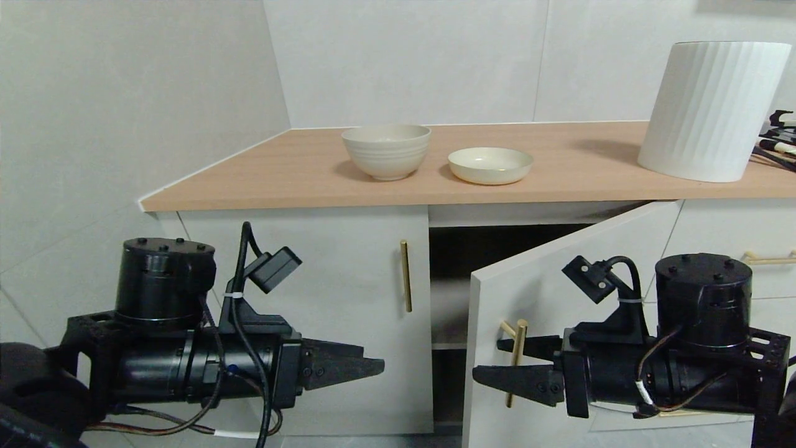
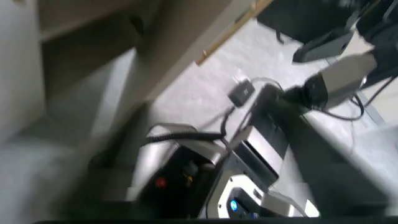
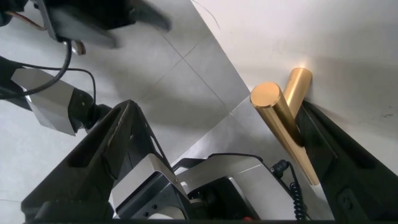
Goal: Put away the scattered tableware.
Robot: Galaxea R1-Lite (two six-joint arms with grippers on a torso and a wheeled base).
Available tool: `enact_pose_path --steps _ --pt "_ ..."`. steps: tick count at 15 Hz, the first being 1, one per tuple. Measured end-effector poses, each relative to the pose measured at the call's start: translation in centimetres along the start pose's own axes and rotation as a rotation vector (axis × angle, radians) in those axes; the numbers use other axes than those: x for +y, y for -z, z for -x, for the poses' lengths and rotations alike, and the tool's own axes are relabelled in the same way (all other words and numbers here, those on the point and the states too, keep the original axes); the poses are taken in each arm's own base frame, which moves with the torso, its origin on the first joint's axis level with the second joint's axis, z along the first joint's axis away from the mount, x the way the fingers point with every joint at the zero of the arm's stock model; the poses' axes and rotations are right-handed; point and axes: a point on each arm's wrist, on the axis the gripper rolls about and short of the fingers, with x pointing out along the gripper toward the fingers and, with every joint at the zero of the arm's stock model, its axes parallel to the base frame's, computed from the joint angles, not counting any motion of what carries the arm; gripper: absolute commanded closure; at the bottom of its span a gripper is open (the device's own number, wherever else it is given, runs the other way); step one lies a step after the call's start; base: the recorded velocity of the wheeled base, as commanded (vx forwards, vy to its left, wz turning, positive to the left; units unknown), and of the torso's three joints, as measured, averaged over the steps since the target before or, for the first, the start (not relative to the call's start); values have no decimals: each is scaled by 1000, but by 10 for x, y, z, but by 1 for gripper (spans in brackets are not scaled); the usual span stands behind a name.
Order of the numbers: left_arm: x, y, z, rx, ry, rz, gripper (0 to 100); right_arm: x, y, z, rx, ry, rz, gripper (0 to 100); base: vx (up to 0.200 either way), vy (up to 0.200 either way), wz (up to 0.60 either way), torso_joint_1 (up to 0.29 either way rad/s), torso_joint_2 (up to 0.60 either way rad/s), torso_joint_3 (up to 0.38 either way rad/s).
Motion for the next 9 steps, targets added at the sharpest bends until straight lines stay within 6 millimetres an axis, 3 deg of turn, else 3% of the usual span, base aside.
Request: enact_pose_path --steps 5,9 --pt "-4 -17 -18 -78 46 -93 100 -1 2 0 7 5 -3 0 0 0 0 0 0 0" --pt "13 -30 -67 -151 -44 -130 100 -1 5 1 16 8 -7 0 0 0 0 0 0 0"
